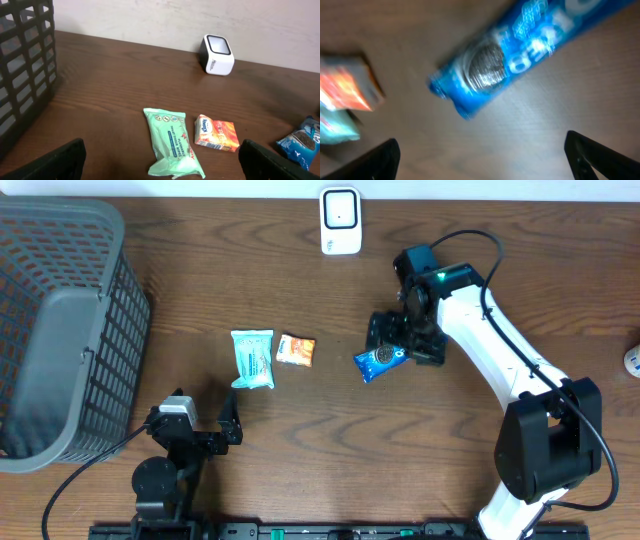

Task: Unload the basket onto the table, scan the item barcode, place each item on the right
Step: 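Reach the right gripper to the blue Oreo packet and grasp it, then lift the Oreo packet by its end with the right gripper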

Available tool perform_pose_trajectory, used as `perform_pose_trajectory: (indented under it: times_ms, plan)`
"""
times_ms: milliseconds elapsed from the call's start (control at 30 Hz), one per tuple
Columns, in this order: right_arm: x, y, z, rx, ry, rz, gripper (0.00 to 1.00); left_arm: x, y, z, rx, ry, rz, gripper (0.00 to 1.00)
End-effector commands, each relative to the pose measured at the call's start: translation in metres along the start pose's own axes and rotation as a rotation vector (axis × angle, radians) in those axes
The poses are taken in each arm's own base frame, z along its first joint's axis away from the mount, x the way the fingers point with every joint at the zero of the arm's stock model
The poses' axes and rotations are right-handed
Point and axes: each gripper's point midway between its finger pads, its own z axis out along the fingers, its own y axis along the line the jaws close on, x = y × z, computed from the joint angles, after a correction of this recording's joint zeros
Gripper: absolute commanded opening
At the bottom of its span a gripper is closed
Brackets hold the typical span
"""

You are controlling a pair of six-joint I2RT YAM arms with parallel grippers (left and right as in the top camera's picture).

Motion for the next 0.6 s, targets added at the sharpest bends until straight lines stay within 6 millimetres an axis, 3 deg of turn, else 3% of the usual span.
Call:
perform_pose_trajectory:
  times_ms: [0,100,167,300,433,567]
  plan:
    - [-0.006,-0.001,0.004,-0.011,-0.025,0.256,0.99,0.012,0.000,0.001,0.006,0.038,0.014,0.98]
    - [-0.011,0.000,0.015,-0.012,-0.023,0.362,0.97,0.012,0.000,0.001,0.006,0.038,0.014,0.98]
    - [-0.023,0.003,0.025,-0.032,-0.044,0.399,0.88,0.012,0.000,0.001,0.006,0.038,0.014,0.98]
    - [-0.039,0.007,0.047,-0.053,-0.060,0.477,0.90,0.012,0.000,0.001,0.006,0.038,0.014,0.98]
    - [-0.050,-0.005,0.070,-0.015,-0.055,0.552,0.83,0.012,0.000,0.001,0.006,0.038,0.014,0.98]
    - [-0.058,-0.023,0.080,0.020,-0.037,0.604,0.72,0.012,0.000,0.001,0.006,0.038,0.014,0.98]
